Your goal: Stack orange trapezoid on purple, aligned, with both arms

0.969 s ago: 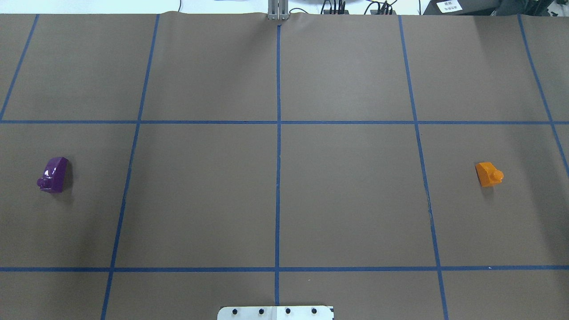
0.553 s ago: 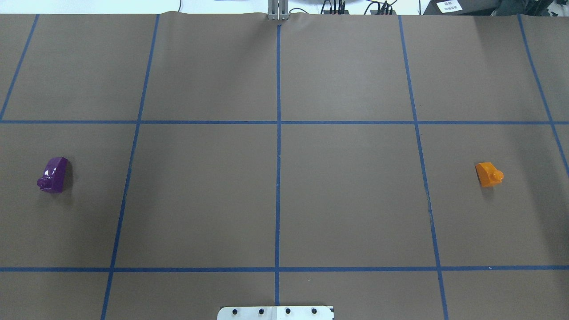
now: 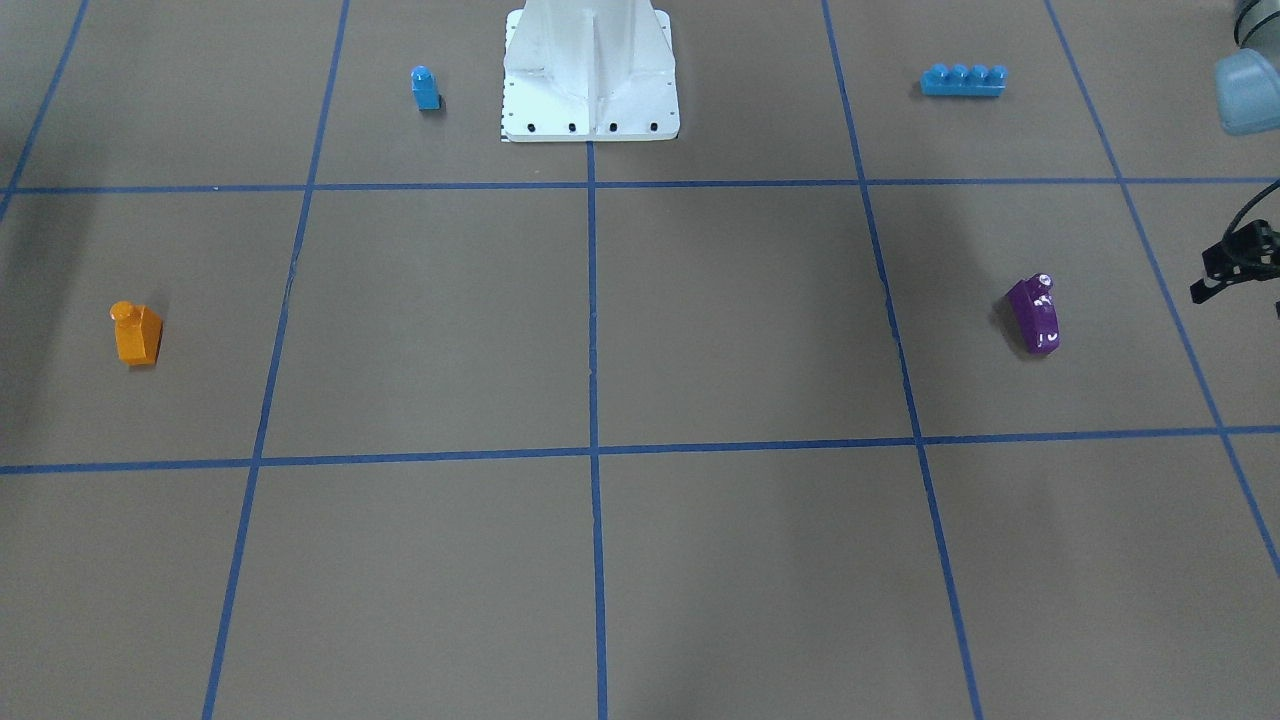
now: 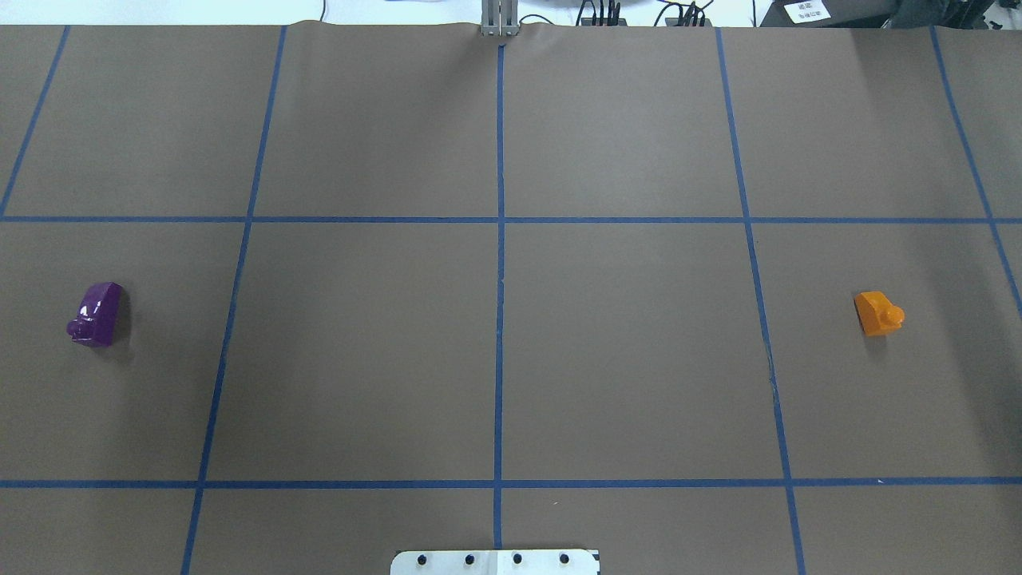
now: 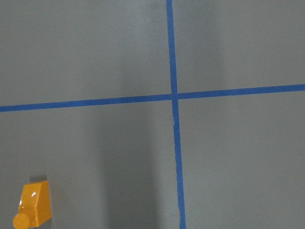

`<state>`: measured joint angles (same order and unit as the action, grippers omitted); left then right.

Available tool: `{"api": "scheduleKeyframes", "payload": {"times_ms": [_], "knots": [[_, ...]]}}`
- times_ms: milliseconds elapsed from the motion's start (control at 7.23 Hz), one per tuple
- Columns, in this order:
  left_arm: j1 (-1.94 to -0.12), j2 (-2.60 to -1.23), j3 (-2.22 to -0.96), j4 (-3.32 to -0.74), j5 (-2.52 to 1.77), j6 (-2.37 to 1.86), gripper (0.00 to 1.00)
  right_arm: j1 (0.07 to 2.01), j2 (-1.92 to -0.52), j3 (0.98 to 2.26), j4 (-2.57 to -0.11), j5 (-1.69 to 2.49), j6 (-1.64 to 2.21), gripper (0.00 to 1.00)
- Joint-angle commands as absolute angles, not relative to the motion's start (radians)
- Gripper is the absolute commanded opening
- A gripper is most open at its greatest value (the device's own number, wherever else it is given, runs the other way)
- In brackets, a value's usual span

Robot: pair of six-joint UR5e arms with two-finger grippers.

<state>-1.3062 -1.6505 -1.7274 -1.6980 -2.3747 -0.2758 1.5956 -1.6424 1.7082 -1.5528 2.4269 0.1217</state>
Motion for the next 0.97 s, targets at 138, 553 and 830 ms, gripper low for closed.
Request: {"api": "scheduleKeyframes", "payload": {"times_ms": [138, 553, 830], "knots": [[-1.085, -1.504, -1.733, -2.106, -2.245, -0.801, 1.00, 1.594, -1.640, 1.715, -1.551, 2.428, 0.123, 1.00], [-0.953, -1.479, -1.732, -2.146, -2.171, -0.926, 1.00, 1.594, -1.643, 1.739, -1.554, 2.444, 0.126, 1.00], [-0.884, -1.474, -1.721, -2.145, -2.103, -0.952, 1.00, 1.594, -1.649, 1.735, -1.551, 2.520, 0.158, 1.00]]}}
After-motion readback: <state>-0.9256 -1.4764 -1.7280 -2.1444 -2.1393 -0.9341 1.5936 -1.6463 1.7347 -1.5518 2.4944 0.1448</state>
